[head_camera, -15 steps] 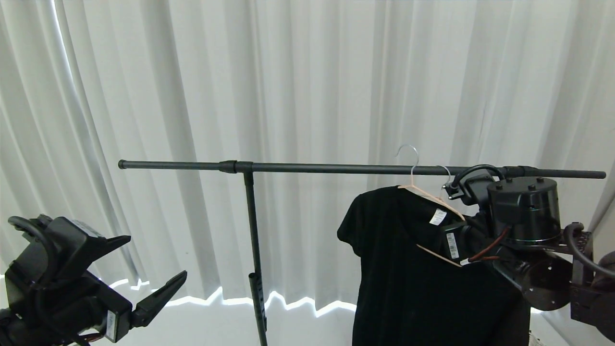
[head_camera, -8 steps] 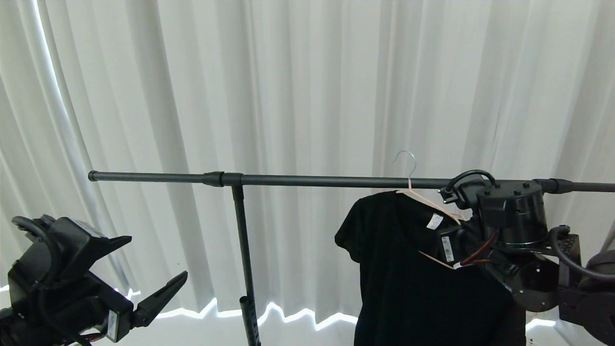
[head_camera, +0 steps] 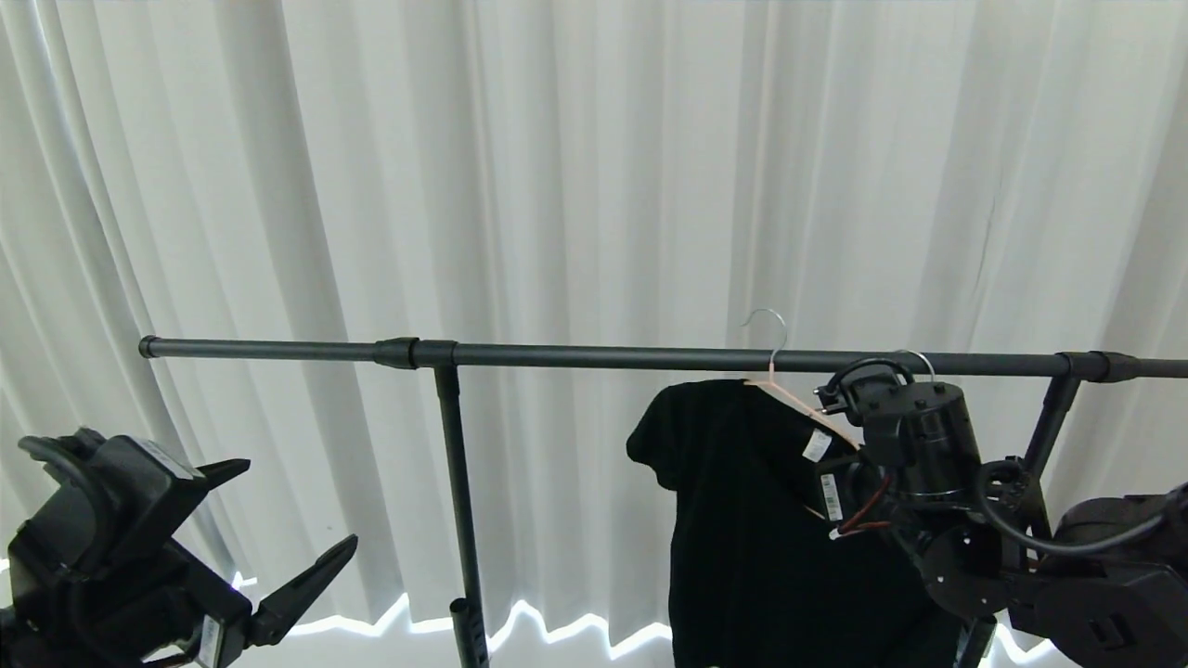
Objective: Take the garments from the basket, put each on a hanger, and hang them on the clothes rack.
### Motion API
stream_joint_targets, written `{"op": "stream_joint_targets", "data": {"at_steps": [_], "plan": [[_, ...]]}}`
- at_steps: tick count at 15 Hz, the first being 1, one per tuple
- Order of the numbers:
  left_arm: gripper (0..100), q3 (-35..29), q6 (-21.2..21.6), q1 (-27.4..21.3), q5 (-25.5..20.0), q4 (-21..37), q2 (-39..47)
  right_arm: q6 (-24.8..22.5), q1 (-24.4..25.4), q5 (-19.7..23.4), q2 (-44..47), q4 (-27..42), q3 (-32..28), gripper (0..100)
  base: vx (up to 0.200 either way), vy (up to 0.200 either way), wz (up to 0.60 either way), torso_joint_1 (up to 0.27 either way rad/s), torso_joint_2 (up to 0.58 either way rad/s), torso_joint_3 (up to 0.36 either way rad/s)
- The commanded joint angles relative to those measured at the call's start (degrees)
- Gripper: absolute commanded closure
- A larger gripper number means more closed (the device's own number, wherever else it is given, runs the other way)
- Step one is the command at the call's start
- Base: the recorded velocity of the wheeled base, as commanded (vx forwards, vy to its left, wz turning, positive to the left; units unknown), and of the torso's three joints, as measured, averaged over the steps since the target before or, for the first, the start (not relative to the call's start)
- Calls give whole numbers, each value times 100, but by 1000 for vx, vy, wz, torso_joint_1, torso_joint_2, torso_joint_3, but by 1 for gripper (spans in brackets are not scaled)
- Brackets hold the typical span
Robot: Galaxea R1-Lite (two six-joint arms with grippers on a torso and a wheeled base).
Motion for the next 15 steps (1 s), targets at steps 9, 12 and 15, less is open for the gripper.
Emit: {"op": "stream_joint_targets", "data": {"at_steps": [9,12,15], "plan": [[0,42,73,2,1,-3,-144,6,246,-13,-1,1,371,100,0,0,0,0,0,0],[0,51,64,2,1,-3,-144,6,246,-22,16,1,336,100,0,0,0,0,0,0],[0,33,73,2,1,-3,-152,-29,255,-22,104,1,327,100,0,0,0,0,0,0]]}}
